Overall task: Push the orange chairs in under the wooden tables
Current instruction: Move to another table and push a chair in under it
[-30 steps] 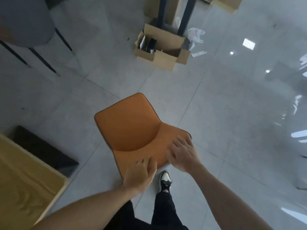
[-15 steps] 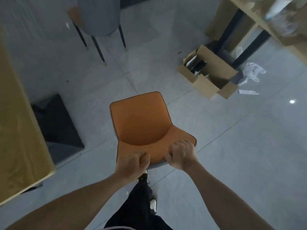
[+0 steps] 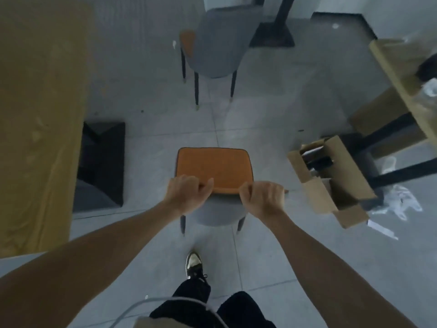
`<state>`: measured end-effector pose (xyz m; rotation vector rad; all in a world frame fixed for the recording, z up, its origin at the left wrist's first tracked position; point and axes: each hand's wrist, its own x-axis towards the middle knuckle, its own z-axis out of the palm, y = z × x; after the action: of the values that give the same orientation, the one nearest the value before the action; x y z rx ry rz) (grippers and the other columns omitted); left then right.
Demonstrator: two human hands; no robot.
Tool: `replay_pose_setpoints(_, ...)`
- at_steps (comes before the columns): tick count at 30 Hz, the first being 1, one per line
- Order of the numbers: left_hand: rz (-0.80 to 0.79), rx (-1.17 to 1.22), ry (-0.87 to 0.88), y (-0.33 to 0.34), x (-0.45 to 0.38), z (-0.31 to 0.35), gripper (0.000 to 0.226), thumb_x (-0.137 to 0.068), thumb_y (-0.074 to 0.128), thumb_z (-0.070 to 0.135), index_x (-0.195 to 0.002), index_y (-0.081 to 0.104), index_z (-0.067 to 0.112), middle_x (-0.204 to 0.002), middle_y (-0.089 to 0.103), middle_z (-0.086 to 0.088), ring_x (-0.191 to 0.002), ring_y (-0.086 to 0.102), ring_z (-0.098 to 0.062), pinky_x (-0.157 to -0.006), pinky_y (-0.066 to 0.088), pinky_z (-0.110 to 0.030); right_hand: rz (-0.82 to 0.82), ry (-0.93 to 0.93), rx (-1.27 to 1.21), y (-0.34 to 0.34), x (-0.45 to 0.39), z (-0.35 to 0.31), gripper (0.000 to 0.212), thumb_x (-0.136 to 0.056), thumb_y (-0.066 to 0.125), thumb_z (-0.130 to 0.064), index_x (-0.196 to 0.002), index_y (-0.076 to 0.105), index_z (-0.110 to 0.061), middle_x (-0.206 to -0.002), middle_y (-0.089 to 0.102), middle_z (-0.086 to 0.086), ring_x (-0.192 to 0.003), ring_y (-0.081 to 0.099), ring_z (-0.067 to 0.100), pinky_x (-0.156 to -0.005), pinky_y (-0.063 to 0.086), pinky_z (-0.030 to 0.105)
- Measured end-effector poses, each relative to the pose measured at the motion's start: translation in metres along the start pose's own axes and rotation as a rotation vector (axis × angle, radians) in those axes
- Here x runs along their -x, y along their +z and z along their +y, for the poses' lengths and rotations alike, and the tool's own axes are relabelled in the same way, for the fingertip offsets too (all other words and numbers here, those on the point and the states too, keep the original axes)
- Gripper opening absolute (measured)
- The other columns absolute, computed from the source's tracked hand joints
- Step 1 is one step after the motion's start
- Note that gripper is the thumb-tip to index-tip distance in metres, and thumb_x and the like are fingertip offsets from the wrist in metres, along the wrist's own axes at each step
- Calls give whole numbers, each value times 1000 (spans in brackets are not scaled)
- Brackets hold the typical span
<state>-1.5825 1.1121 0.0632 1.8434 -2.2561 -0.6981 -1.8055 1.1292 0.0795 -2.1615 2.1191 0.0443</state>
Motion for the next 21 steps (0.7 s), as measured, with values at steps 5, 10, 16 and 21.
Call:
replay_pose_setpoints(5,29,89,-229,-12,-30,12,65,-99,32,56,-47,41,19,-41,34,6,-37,32,-14,-47,40,-27,46,-131,-19,-12,-58,8,54,-87,23,-42,-42,33,-14,-39,29,-6,-36,35,15,-46,21,20)
replay_pose_setpoints(10,168,90,-504,3,-16,42,61,-104,31,40,-50,41,12,-44,40,1,-42,40,-19,-53,32,-31,177,-546,-70,-25,-109,20,45,-82,37,-31,-40,30,-18,-37,21,-7,-33,16,11,-49,14,14)
replay_pose_setpoints(16,371,247,-844,7,-16,80,50,-101,33,27,-52,31,14,-51,46,-6,-60,53,-35,-63,43,-39,133,-1024,-81,-47,-182,4,46,-84,44,-26,-39,37,-18,-34,33,-3,-29,28,14,-45,19,15)
replay_pose_setpoints(21,523,265,-1031,5,-3,84,55,-96,27,41,-48,36,15,-53,50,-7,-61,55,-35,-63,41,-37,152,-1251,-130,-52,-197,-29,47,-83,50,-24,-38,40,-16,-34,33,-3,-30,27,14,-46,12,15)
